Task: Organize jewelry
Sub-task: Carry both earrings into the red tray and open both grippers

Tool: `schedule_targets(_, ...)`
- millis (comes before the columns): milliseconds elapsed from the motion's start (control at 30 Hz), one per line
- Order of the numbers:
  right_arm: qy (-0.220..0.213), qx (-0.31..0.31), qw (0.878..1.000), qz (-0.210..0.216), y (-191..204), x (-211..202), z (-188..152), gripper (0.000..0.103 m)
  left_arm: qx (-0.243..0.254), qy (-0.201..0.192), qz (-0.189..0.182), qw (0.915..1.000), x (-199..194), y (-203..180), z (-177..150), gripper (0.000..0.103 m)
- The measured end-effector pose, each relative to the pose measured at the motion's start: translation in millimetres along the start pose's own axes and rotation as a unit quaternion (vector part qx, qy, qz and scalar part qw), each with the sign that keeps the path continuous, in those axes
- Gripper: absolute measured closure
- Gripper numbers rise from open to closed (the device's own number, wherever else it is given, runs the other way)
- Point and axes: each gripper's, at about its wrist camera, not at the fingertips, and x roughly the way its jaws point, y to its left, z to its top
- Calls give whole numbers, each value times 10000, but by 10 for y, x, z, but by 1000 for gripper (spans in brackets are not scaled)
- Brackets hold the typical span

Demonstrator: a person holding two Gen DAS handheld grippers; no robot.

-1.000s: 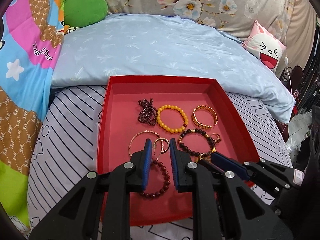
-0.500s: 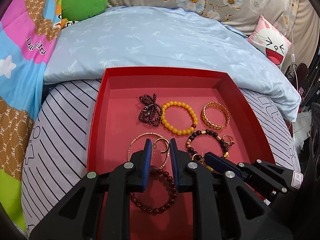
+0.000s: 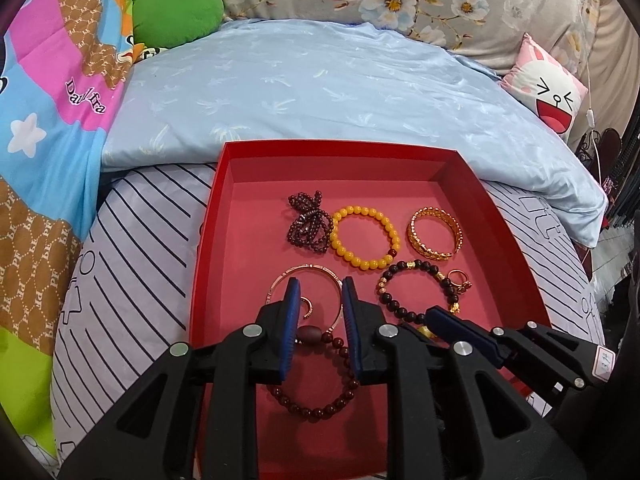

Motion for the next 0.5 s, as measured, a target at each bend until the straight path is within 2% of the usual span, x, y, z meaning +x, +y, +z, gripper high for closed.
schedule_targets(133, -116, 107, 9999, -37, -24, -190, -36, 77, 6, -109, 62, 9999, -153, -24, -18, 83)
schedule_targets(367, -368, 382, 9984, -198, -160, -593, -128, 77, 60, -317, 339, 9989, -488, -83, -101, 82)
schedule_targets(500, -488, 404, 9975, -320, -163, -783, -190, 77, 127, -355, 406, 9985, -640, -140, -207, 76)
